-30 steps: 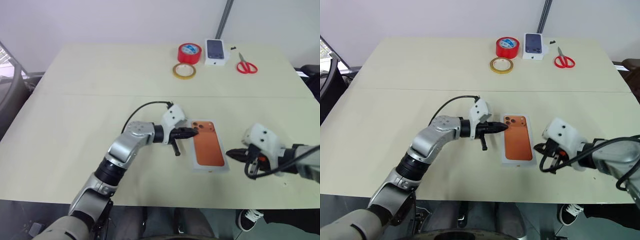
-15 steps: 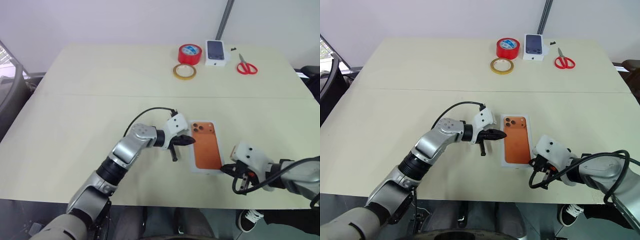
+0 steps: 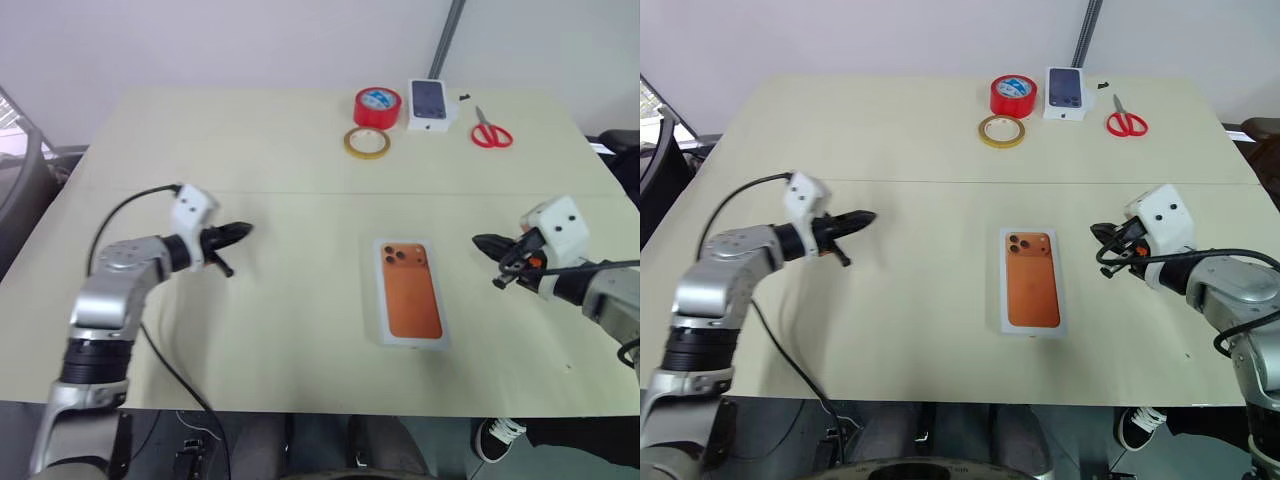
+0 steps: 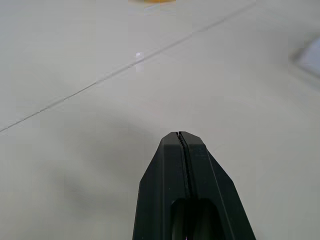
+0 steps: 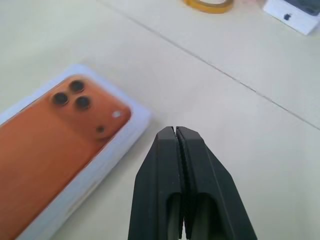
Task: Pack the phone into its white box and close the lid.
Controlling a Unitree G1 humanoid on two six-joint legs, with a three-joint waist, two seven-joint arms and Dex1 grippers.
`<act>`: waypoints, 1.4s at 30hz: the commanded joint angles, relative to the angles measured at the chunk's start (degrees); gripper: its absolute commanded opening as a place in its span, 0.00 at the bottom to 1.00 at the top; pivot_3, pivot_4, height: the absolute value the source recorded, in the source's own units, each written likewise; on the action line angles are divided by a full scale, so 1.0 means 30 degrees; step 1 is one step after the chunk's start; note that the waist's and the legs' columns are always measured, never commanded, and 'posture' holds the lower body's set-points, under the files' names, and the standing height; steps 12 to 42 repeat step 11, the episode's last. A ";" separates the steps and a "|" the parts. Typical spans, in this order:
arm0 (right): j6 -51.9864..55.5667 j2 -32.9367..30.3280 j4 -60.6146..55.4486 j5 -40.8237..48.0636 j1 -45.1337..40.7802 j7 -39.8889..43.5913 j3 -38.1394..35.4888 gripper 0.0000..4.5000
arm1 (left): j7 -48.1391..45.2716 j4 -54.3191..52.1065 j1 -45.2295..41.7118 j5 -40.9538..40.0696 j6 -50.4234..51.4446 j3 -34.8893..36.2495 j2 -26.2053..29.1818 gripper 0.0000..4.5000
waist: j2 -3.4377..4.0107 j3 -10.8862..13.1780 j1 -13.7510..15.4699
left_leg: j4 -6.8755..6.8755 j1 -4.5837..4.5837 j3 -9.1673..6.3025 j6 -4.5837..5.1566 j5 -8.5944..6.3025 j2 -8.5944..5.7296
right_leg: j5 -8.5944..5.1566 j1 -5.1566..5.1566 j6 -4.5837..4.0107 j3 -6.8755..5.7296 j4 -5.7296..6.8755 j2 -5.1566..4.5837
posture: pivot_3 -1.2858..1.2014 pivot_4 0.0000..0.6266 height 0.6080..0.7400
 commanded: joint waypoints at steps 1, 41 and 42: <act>-0.1026 0.0314 0.0596 -0.0002 -0.0691 0.0230 -0.0451 0.01 | 0.0237 -0.0207 0.0850 -0.0647 -0.0496 0.1620 0.0461 0.00 | -0.0001 0.0000 0.0016 | 0.0000 -0.0001 0.0001 0.0001 0.0000 -0.0007 | 0.0000 0.0004 0.0000 -0.0001 -0.0003 -0.0011 | 0.52 0.24 1.00; -0.2003 0.0820 0.0574 -0.0117 -0.0057 0.0834 -0.0093 0.01 | 0.1117 -0.1120 0.2459 -0.1611 -0.0197 0.2478 0.0605 0.00 | -0.0002 -0.0001 -0.0014 | -0.0008 -0.0001 0.0006 0.0007 -0.0005 -0.0002 | 0.0000 0.0000 0.0000 -0.0001 0.0001 -0.0021 | 0.52 0.24 1.00; -0.2003 0.0820 0.0574 -0.0117 -0.0057 0.0834 -0.0093 0.01 | 0.1117 -0.1120 0.2459 -0.1611 -0.0197 0.2478 0.0605 0.00 | -0.0002 -0.0001 -0.0014 | -0.0008 -0.0001 0.0006 0.0007 -0.0005 -0.0002 | 0.0000 0.0000 0.0000 -0.0001 0.0001 -0.0021 | 0.52 0.24 1.00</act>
